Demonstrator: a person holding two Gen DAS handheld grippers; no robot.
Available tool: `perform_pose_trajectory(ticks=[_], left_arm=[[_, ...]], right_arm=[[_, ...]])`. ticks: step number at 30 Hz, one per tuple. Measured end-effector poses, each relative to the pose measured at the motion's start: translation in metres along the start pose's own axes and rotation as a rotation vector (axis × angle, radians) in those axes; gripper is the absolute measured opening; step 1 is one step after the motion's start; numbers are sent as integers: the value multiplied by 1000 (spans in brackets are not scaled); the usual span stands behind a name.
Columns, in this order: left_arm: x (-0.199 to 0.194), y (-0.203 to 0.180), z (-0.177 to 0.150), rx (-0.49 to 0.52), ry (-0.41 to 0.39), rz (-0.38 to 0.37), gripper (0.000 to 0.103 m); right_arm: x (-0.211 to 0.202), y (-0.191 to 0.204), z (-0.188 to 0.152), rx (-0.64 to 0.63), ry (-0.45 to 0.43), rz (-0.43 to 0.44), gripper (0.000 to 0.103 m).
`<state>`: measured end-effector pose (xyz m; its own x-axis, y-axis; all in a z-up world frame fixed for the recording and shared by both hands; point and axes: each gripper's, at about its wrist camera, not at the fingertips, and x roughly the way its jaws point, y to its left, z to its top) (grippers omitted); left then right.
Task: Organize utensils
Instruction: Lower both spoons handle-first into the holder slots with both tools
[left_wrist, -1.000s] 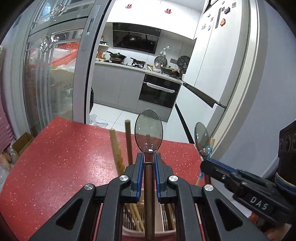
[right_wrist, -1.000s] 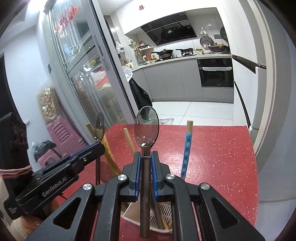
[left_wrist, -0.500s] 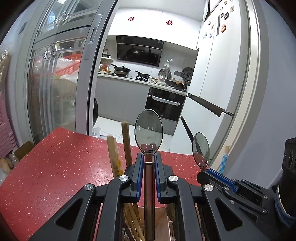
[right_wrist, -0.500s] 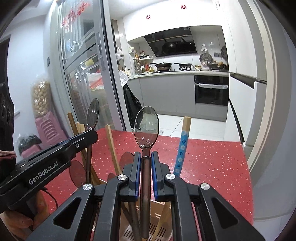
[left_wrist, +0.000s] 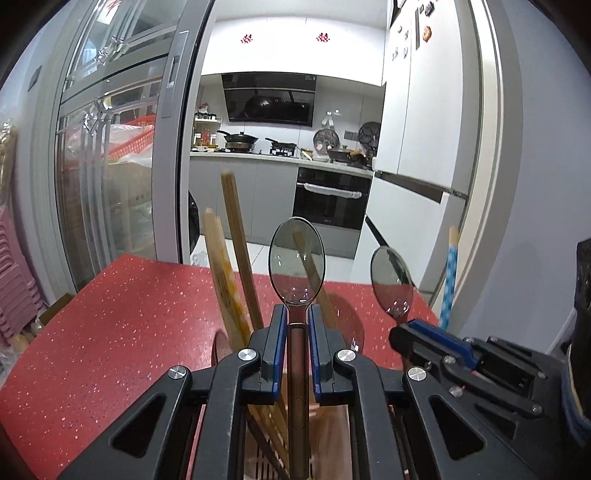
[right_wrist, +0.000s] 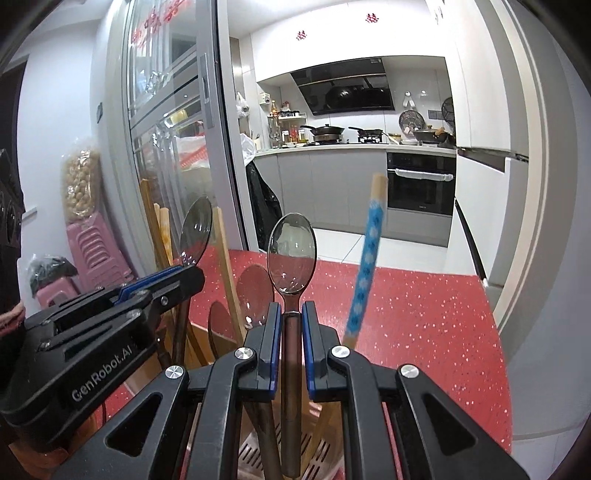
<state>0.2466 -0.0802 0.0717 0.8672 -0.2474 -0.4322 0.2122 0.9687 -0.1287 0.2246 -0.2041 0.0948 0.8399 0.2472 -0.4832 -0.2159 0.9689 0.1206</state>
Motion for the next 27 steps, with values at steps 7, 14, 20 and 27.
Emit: perform_pose_trajectory(ticks=[7, 14, 20, 27], left_arm=[[2, 1, -11, 4, 54, 12, 37], [2, 1, -13, 16, 78, 18, 37], [3, 4, -15, 13, 99, 19, 37], [4, 5, -12, 12, 115, 22, 37]], right_arm=[[-5, -5, -8, 19, 16, 2, 12], [-7, 1, -11, -12, 28, 16, 12], [-4, 0, -14, -7, 54, 22, 12], [-4, -5, -11, 2, 69, 26, 12]])
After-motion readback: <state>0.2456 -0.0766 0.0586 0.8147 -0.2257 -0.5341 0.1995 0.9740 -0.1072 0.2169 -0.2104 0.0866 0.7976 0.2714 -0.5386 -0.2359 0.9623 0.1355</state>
